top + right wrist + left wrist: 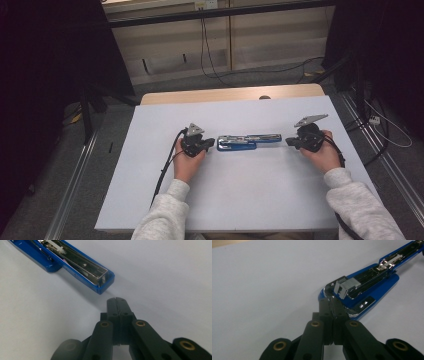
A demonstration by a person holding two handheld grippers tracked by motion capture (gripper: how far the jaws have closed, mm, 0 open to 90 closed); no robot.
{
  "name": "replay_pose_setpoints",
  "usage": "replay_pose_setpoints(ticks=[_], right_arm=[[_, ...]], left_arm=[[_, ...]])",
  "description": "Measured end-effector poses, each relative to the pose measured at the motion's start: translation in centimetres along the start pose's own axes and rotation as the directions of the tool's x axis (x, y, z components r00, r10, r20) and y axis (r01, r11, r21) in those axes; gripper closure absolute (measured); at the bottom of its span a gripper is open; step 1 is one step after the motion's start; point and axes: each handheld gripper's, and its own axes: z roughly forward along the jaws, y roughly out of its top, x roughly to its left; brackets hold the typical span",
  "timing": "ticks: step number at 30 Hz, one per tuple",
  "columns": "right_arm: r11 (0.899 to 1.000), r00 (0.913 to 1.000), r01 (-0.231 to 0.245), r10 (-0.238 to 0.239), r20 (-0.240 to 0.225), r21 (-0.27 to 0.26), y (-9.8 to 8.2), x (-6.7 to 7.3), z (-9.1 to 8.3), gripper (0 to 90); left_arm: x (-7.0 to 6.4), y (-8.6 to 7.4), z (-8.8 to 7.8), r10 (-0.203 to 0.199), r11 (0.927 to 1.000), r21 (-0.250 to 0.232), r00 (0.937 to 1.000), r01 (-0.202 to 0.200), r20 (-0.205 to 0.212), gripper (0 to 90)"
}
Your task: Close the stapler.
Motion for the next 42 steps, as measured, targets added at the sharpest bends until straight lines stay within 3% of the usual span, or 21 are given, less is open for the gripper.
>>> replay_pose_setpoints(ticks=[1,5,8,16,22,29,31,34,37,42], right_arm=[[1.0,1.0,-0.001,0.001,-0.001,0.005,0.0,0.0,0.1,90.0],[1.0,0.9993,0.03,-0.03,-0.021,0.001,0.3,0.2,0.7,90.0],[0.999,0.9988,0.049,-0.048,-0.004,0.015,0.6,0.4,1.0,90.0],[0.998,0.9981,0.058,-0.058,-0.023,0.031,0.7,0.4,1.6,90.0],[0.997,0.9967,0.074,-0.075,-0.032,-0.012,1.3,1.1,1.2,90.0],[0.996,0.997,0.056,-0.06,-0.049,-0.067,1.7,1.5,0.8,85.1],[0.997,0.9973,0.044,-0.048,-0.054,-0.07,1.8,1.6,0.8,79.6],[0.996,0.9967,0.022,-0.029,-0.076,-0.084,1.7,1.8,1.0,70.1],[0.995,0.9956,-0.004,-0.005,-0.093,-0.098,1.5,2.0,0.8,60.3],[0.995,0.9935,-0.038,0.027,-0.111,-0.097,0.7,2.1,0.0,47.0]], left_arm=[[0.0,-0.1,0.3,-0.012,0.9999,0.003,0.9999,0.012,0.008,89.2],[-0.3,0.1,0.6,0.017,0.9994,0.029,0.9998,-0.017,0.01,88.9],[-0.5,0.2,1.0,0.038,0.997,0.068,0.9993,-0.038,0.004,89.2],[-0.2,0.3,1.1,-0.001,0.9976,0.069,0.9998,0.0,0.02,88.5],[-0.2,0.3,1.1,-0.001,0.9976,0.069,0.9999,-0.001,0.017,88.4],[-0.2,0.3,1.1,-0.003,0.9978,0.066,1.0,0.003,0.005,86.8],[-0.1,0.3,1.0,-0.017,0.9981,0.059,0.9997,0.018,-0.016,83.3],[0.2,0.2,0.7,-0.031,0.9977,0.06,0.9985,0.034,-0.045,70.7],[0.4,0.3,0.2,-0.076,0.9959,0.044,0.996,0.078,-0.045,56.3],[0.3,0.3,-1.0,-0.075,0.9966,0.034,0.997,0.075,-0.018,40.7]])
